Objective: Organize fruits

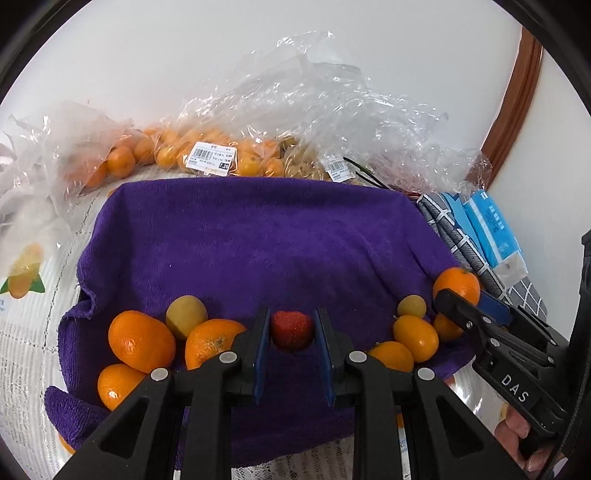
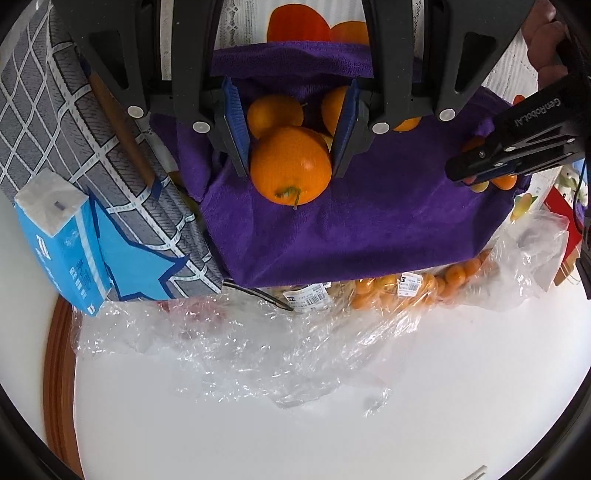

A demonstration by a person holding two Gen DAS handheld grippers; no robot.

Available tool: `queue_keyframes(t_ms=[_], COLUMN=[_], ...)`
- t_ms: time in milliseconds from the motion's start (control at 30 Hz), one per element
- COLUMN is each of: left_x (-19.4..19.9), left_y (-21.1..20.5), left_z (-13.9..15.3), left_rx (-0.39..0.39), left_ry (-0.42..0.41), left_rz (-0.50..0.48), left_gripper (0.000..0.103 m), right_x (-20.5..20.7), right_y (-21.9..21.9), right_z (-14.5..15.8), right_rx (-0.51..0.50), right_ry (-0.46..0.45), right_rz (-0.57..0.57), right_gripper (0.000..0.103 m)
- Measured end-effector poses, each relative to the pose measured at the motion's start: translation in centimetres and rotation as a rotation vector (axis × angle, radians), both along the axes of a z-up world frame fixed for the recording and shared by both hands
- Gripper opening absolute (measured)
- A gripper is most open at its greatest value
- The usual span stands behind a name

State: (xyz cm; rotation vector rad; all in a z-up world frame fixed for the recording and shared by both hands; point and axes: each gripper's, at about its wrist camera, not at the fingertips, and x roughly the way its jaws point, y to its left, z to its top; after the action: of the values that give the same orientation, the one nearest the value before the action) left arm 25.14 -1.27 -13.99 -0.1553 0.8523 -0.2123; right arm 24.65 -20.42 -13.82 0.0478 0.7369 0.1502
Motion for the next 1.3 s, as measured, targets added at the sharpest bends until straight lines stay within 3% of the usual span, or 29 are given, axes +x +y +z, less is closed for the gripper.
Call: queue_keyframes(t_ms=[167, 333, 467, 633, 800, 867, 967, 1300], left_x=[-0.9, -4.4, -8.7, -13.2, -17.6, -18.7, -20.4, -22.9], left_y=[0.3, 1.1, 2.1, 2.7, 2.6, 2.4, 2.3, 2.2], left_z=[0.7, 3.0, 5.2, 7.5, 9.4, 9.8, 10.4, 11.1], left_rx=[-0.003, 0.024, 0.033, 0.044, 0.089, 0.101, 0.113, 0.129], left_ry=[0.021, -0.026, -0.072, -0.103, -0.173, -0.186, -0.205, -0.229], left_rz=[-0.003, 0.02, 0.046, 0.067, 0.11, 0.115, 0.12, 0.128], left_gripper=[0.029, 0.055, 0.059, 0.079, 0.085, 0.085, 0.086, 0.086], right_x=[-1.2, -3.9, -7.9, -12.7, -17.2, -19.0, -21.5, -24.4], right_y=[0.0, -0.6, -0.4, -0.5, -0.8, -0.9, -0.6, -0.7], right_z=[1.0, 3.7, 6.3, 8.3, 9.4, 9.7, 10.2, 11.2], right_rx=[-0.009, 0.028, -0.007, -0.052, -0.056, -0.041, -0.049, -0.002], right_ry=[-0.016, -0.037, -0.064, -0.059, -0.076, -0.093, -0.138, -0.143], right_rz=[-0.004, -0.03, -0.052, -0.073, -0.113, -0.109, -0.101, -0.124], right_gripper=[0.044, 0.051, 0.062, 0.063, 0.065, 0.081, 0.091, 0.094])
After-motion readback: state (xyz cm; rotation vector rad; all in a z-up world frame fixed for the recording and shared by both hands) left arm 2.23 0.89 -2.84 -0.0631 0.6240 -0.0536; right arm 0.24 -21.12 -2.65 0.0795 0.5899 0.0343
